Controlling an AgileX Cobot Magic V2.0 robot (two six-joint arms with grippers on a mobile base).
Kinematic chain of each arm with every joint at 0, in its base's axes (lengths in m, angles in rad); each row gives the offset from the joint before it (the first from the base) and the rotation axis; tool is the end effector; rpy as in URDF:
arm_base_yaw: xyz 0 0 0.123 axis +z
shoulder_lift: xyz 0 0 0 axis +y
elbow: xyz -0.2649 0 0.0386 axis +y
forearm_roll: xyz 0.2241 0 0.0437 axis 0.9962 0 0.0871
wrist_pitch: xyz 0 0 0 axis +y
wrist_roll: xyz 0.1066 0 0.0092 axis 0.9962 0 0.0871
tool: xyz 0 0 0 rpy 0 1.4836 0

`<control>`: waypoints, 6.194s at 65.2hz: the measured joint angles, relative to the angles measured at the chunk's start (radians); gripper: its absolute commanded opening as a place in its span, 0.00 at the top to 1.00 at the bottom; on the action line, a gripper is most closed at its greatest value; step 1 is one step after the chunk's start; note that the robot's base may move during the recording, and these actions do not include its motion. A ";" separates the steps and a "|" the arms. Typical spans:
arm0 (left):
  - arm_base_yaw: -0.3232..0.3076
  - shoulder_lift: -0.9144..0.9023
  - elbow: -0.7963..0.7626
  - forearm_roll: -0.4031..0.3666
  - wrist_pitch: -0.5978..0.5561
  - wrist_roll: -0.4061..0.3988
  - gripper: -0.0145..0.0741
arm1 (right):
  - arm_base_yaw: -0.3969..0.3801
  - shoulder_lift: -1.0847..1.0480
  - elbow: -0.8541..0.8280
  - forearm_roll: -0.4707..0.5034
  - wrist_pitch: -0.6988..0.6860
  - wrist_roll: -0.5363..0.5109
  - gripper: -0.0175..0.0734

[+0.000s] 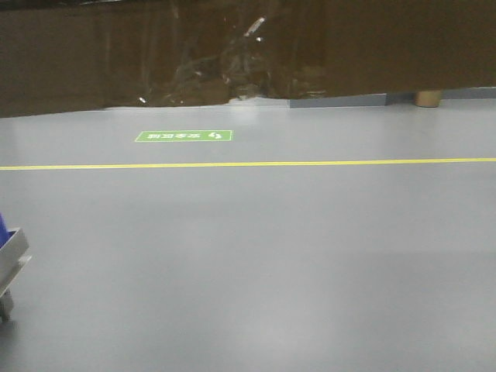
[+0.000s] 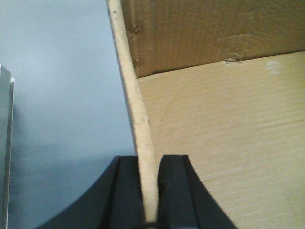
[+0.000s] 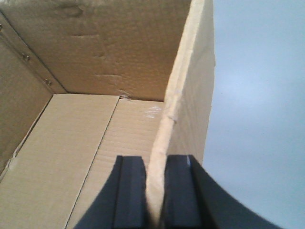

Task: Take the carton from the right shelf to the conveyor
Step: 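Hold the carton with both grippers while the base drives to the conveyor, then carry the carton over the grey conveyor belt with both grippers, then lower the carton onto the belt and open both grippers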

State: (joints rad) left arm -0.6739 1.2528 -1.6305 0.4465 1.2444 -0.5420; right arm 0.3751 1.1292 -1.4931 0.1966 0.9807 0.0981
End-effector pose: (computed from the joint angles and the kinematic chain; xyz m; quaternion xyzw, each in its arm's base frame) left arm 0.1973 -0.1016 0.4435 0.0440 0.8989 -0.0334 0.4347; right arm 0.1863 0.0920 0.4470 -0.1124 0.8560 0.2112 0.4583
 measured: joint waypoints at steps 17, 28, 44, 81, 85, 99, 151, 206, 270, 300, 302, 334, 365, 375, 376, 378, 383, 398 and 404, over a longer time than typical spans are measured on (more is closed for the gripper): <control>0.000 0.000 0.000 0.002 0.000 0.000 0.85 | 0.000 0.000 0.000 0.000 0.000 0.000 0.88; 0.000 0.000 0.000 0.002 0.000 0.000 0.85 | 0.000 0.000 0.000 0.000 0.000 0.000 0.88; 0.000 0.000 0.000 0.002 0.002 0.000 0.85 | 0.000 0.000 0.000 0.000 -0.002 0.000 0.88; 0.000 0.000 0.002 0.004 0.002 0.000 0.85 | 0.000 0.000 0.000 0.000 -0.002 0.000 0.88; 0.000 0.000 0.002 0.004 0.002 0.000 0.85 | 0.000 0.000 0.000 0.000 -0.002 0.000 0.88; 0.000 0.000 0.002 0.004 0.002 0.000 0.85 | 0.000 0.000 0.000 0.000 -0.002 0.000 0.88; 0.000 0.000 0.002 0.006 0.002 0.000 0.85 | 0.000 0.000 0.000 0.000 -0.002 0.000 0.88; 0.000 0.000 0.002 0.006 0.000 0.000 0.85 | 0.000 0.000 0.000 0.000 -0.002 0.000 0.88; 0.000 0.000 0.002 0.006 0.000 0.000 0.85 | 0.000 0.000 0.000 0.000 -0.002 0.000 0.88; 0.000 0.000 0.002 0.006 0.000 0.000 0.85 | 0.000 0.000 0.000 0.000 -0.002 0.000 0.88; 0.000 0.000 0.002 0.006 0.000 0.000 0.85 | 0.000 0.000 0.000 0.000 -0.002 0.000 0.88; 0.169 0.055 0.016 -0.046 -0.184 0.006 0.85 | 0.000 0.112 -0.053 0.000 -0.087 -0.019 0.88; 0.332 0.337 0.115 -0.074 -0.421 0.015 0.81 | -0.001 0.491 -0.061 -0.023 -0.247 -0.027 0.85; 0.332 0.369 0.115 -0.059 -0.438 0.017 0.57 | -0.002 0.527 -0.061 -0.025 -0.251 -0.027 0.47; 0.332 0.370 0.117 -0.058 -0.441 0.017 0.52 | -0.002 0.527 -0.061 -0.022 -0.254 -0.027 0.44; 0.332 0.371 0.117 -0.058 -0.445 0.017 0.45 | -0.002 0.527 -0.064 -0.020 -0.256 -0.027 0.34; 0.332 0.372 0.117 -0.049 -0.447 0.017 0.27 | -0.002 0.527 -0.071 -0.012 -0.263 -0.029 0.17; 0.332 0.352 0.073 -0.036 -0.393 0.028 0.17 | -0.002 0.489 -0.089 -0.023 -0.263 -0.029 0.18; 0.332 0.314 0.065 -0.034 -0.359 0.059 0.21 | -0.002 0.446 -0.096 -0.040 -0.263 -0.029 0.22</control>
State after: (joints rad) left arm -0.3418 1.5671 -1.5659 0.4129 0.8855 -0.4827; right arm 0.3730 1.5750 -1.5886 0.1569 0.7179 0.0691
